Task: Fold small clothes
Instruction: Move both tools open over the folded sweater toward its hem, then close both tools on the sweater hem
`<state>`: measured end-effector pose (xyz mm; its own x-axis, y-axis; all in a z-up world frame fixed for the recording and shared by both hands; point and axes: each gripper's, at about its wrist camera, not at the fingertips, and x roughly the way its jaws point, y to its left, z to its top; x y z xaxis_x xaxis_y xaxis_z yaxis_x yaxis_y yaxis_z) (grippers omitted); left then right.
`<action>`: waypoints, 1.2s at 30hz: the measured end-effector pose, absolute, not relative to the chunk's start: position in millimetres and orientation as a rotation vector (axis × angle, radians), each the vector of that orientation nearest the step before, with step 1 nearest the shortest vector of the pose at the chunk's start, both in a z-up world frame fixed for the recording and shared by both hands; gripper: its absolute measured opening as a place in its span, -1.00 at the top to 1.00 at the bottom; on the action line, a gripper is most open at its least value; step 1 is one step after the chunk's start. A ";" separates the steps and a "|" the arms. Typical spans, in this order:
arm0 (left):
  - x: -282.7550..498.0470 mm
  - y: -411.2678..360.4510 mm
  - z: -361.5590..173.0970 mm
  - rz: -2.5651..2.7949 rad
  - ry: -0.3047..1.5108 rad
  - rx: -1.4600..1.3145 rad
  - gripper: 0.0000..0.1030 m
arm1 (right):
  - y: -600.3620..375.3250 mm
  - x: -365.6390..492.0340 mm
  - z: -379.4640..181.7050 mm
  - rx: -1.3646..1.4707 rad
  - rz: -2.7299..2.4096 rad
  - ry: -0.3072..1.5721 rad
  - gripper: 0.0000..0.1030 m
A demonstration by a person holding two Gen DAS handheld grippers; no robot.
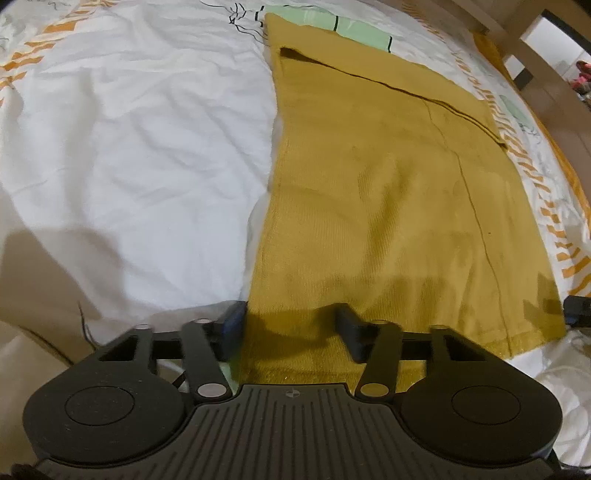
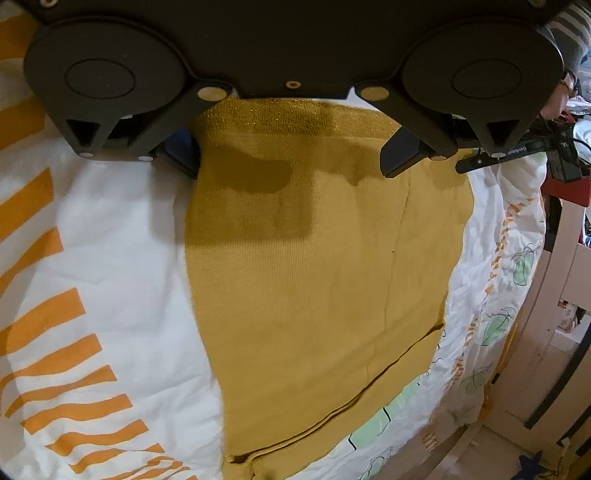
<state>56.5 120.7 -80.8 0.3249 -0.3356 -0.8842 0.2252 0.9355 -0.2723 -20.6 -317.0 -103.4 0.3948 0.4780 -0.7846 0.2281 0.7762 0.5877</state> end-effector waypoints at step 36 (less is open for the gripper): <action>71.8 126.4 -15.7 -0.379 0.773 -0.458 0.89 | -340.7 -4.9 -42.7 0.669 0.177 0.755 0.66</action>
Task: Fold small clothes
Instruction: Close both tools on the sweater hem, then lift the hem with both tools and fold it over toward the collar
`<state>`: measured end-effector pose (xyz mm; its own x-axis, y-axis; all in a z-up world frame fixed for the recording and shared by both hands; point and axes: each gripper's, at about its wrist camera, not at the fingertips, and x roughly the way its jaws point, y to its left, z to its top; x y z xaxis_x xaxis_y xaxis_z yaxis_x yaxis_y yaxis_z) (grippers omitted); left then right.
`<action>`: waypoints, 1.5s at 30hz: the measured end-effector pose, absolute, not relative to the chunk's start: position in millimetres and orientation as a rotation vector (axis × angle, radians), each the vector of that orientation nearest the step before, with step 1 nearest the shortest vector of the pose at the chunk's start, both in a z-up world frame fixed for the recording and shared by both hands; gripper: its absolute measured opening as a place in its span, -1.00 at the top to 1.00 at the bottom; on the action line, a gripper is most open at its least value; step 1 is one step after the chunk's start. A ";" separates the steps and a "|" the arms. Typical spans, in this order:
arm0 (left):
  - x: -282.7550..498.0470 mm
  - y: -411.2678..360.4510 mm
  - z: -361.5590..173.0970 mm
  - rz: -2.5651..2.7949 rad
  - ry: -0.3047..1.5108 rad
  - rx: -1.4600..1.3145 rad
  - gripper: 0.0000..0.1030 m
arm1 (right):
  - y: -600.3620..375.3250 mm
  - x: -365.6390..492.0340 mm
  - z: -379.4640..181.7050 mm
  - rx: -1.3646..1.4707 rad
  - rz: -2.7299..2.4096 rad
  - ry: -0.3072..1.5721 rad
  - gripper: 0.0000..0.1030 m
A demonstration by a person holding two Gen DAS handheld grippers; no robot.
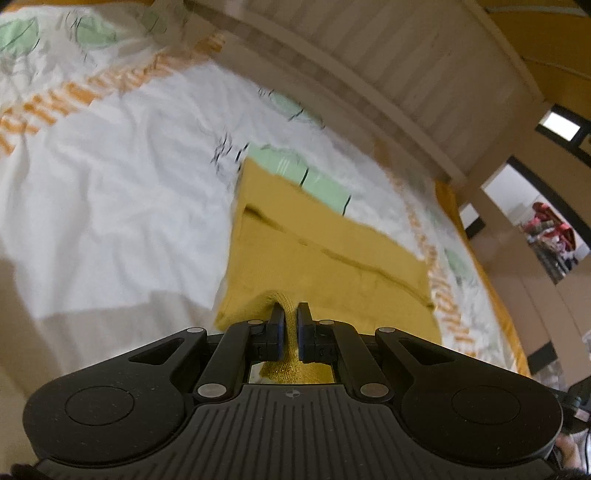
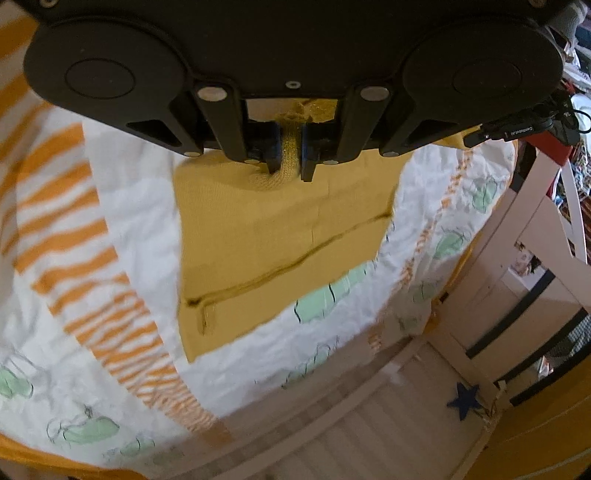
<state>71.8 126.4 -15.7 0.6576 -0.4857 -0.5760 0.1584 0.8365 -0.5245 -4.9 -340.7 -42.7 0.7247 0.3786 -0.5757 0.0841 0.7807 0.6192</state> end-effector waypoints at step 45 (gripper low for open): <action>306.9 65.4 -52.4 -0.134 0.696 -0.399 0.41 | -401.6 230.1 -117.9 0.614 0.010 0.697 -0.03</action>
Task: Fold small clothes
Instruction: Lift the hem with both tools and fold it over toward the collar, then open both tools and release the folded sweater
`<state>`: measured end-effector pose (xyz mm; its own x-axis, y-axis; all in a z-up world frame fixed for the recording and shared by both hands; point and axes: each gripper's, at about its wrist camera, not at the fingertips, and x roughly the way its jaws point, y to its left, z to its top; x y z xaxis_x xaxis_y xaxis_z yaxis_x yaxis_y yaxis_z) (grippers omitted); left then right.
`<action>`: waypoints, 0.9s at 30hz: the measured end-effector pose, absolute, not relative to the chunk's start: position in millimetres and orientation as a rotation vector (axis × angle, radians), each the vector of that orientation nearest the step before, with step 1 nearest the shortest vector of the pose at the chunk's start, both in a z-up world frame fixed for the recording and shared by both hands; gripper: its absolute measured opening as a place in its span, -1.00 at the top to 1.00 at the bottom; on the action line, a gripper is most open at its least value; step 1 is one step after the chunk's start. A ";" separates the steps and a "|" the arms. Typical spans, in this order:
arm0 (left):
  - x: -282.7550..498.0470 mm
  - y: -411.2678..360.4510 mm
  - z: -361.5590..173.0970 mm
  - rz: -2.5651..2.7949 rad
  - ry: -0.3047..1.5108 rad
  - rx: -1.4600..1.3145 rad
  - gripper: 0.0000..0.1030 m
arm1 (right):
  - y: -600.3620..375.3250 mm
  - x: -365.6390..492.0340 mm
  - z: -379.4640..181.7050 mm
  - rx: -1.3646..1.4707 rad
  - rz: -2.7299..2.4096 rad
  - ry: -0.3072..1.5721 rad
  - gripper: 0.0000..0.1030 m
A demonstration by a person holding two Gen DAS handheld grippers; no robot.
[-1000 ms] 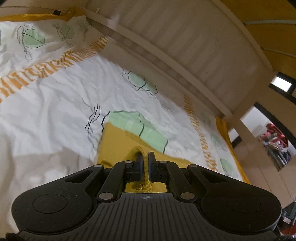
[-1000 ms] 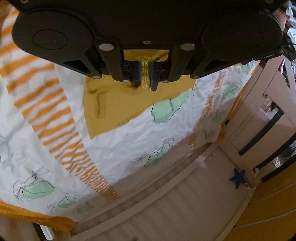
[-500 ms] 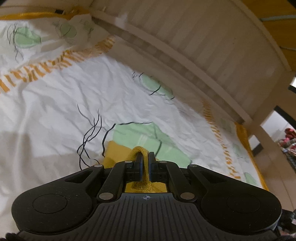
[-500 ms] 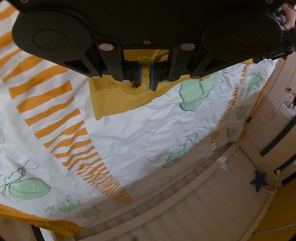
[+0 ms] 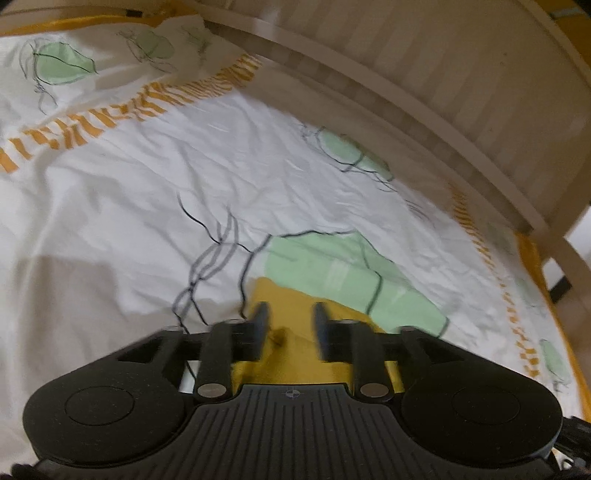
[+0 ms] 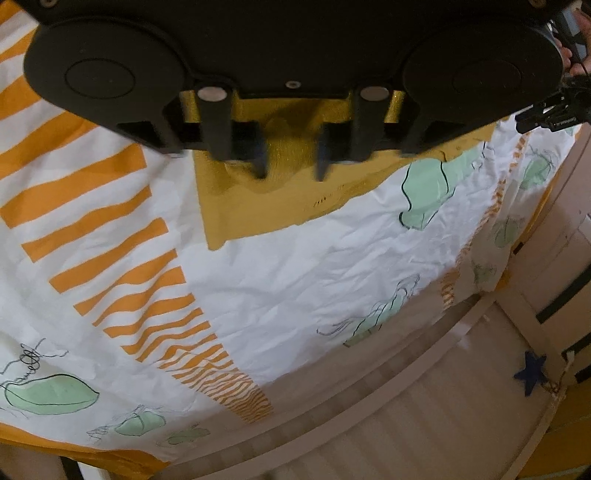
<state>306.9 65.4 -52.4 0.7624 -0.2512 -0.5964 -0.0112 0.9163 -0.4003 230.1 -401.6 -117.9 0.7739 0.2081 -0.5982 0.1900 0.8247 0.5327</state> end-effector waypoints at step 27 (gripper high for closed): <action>274.2 -30.4 -77.3 -0.409 0.889 0.066 0.41 | -367.3 228.5 -84.5 0.312 -0.017 0.684 -0.39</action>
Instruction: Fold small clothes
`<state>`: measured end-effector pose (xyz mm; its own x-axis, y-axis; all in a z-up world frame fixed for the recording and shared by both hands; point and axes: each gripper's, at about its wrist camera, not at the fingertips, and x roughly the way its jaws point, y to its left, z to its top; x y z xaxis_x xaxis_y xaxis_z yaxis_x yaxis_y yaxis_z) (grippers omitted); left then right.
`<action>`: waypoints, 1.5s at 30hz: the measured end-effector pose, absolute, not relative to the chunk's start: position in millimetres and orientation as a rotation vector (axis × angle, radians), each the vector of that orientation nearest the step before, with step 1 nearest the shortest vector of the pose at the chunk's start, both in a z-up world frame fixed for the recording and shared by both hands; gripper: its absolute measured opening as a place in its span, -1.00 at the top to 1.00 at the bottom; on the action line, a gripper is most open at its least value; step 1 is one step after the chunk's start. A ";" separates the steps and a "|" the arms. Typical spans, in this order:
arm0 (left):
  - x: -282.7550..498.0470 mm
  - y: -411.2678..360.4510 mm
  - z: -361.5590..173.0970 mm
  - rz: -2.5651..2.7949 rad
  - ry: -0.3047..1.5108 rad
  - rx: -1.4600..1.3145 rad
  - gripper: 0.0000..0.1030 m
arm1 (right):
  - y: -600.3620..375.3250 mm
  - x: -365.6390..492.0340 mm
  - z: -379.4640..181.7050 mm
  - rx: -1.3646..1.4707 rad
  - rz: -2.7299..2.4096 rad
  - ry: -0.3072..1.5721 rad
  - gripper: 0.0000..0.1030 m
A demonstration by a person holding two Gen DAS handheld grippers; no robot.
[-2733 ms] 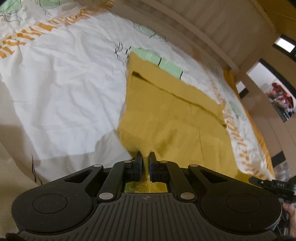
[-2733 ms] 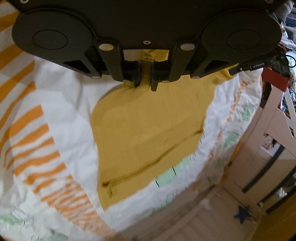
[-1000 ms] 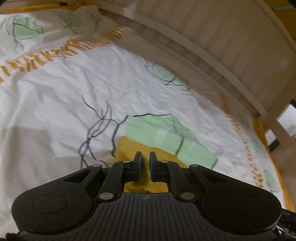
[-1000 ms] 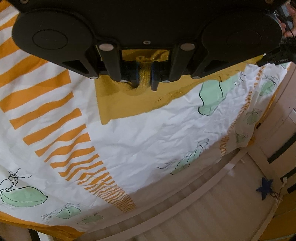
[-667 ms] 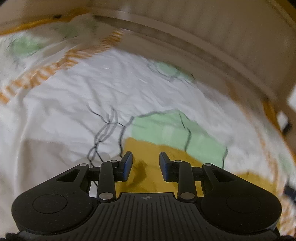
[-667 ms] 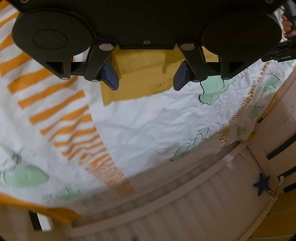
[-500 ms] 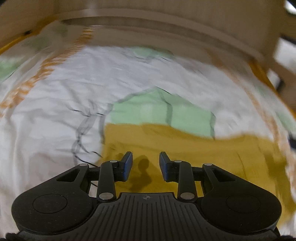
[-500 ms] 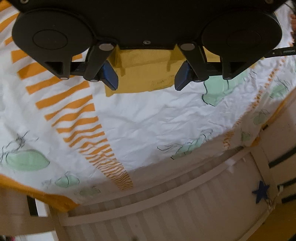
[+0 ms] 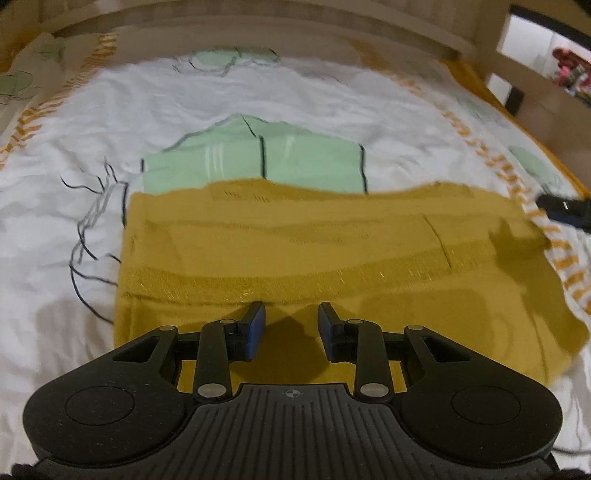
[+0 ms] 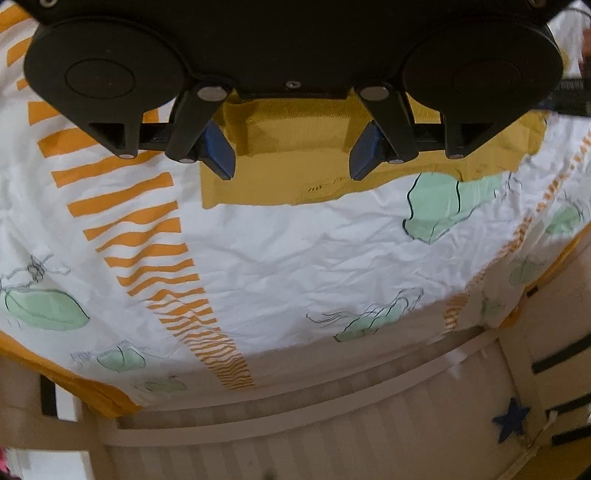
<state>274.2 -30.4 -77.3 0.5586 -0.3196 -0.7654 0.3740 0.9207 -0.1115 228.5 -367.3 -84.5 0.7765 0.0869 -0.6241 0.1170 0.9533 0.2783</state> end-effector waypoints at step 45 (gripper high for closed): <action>353.2 -14.7 -74.0 -0.314 0.857 -0.051 0.40 | -322.3 283.6 -122.4 0.160 0.001 0.808 -0.49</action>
